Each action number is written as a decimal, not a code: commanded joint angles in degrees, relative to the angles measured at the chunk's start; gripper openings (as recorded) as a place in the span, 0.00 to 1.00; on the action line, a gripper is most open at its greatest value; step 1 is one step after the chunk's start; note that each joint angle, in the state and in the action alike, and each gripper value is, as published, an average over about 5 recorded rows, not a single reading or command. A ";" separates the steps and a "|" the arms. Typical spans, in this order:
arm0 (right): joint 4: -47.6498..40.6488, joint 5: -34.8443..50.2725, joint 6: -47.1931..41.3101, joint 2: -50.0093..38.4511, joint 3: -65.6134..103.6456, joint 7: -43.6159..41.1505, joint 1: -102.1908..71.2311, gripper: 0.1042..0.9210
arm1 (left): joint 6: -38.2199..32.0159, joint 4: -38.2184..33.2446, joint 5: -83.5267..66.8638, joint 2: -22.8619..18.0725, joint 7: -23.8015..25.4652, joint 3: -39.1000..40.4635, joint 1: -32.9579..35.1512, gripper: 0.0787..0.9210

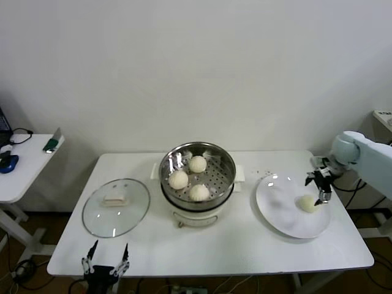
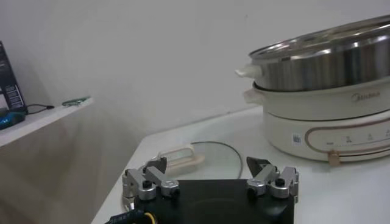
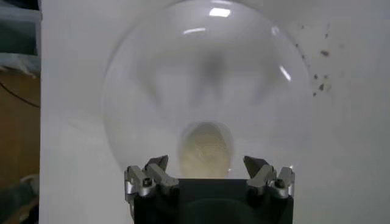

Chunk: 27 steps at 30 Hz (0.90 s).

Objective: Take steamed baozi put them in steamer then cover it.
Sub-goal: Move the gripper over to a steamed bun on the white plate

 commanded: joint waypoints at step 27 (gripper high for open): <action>-20.37 -12.41 5.86 12.01 16.64 -1.19 -12.39 0.88 | 0.96 0.69 1.15 -0.55 -0.19 0.23 -1.12 0.88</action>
